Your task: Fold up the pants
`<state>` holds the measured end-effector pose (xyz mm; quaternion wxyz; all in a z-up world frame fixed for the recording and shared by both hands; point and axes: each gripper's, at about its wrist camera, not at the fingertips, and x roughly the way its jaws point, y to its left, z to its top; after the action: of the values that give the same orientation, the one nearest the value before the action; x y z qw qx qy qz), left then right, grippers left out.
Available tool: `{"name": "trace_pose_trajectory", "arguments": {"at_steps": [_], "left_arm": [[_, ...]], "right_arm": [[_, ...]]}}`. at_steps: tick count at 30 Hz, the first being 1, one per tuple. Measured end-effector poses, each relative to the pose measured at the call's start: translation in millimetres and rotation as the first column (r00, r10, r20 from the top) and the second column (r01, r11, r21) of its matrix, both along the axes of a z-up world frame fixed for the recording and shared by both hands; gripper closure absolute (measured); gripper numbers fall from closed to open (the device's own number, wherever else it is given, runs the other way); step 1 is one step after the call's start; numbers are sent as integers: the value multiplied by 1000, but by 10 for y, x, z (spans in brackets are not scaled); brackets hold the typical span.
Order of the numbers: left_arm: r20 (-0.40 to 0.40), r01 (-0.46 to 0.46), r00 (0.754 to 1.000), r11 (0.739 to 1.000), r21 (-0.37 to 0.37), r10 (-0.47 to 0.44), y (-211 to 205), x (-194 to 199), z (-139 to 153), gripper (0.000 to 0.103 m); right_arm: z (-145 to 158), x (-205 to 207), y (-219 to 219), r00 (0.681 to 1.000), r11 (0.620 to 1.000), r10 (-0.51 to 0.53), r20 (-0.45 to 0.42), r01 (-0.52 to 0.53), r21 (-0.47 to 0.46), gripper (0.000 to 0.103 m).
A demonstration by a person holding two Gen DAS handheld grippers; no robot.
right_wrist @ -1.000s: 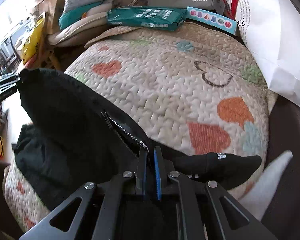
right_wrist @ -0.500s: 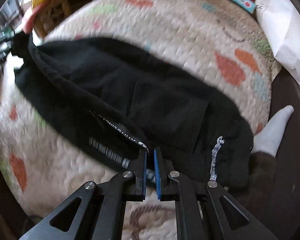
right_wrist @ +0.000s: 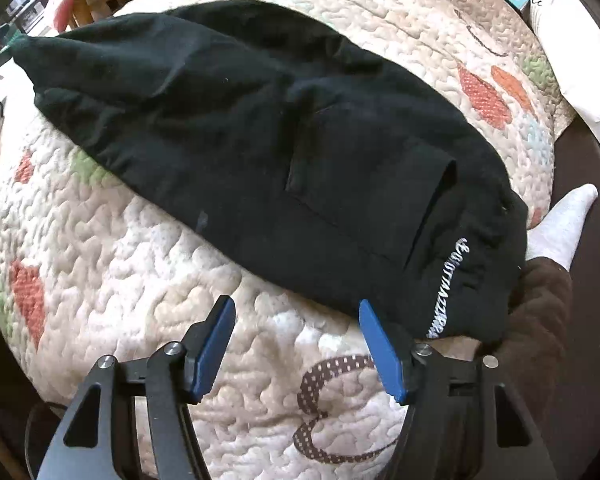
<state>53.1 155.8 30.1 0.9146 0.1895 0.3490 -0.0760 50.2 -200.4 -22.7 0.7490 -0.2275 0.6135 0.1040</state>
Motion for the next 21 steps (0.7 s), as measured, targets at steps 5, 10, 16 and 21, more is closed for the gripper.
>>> {"name": "trace_pose_trajectory", "arguments": {"at_steps": [5, 10, 16, 21], "left_arm": [[32, -89, 995, 969, -231, 99, 403, -47, 405, 33], [-8, -150, 988, 928, -341, 156, 305, 160, 409, 32], [-105, -179, 983, 911, -372, 150, -208, 485, -2, 32], [-145, -230, 971, 894, -385, 188, -131, 523, -277, 32]], "right_arm": [[669, 9, -367, 981, 979, -138, 134, 114, 171, 34], [885, 409, -781, 928, 949, -300, 222, 267, 170, 34], [513, 793, -924, 894, 903, -422, 148, 402, 150, 40], [73, 848, -777, 920, 923, -377, 106, 383, -35, 76]]}}
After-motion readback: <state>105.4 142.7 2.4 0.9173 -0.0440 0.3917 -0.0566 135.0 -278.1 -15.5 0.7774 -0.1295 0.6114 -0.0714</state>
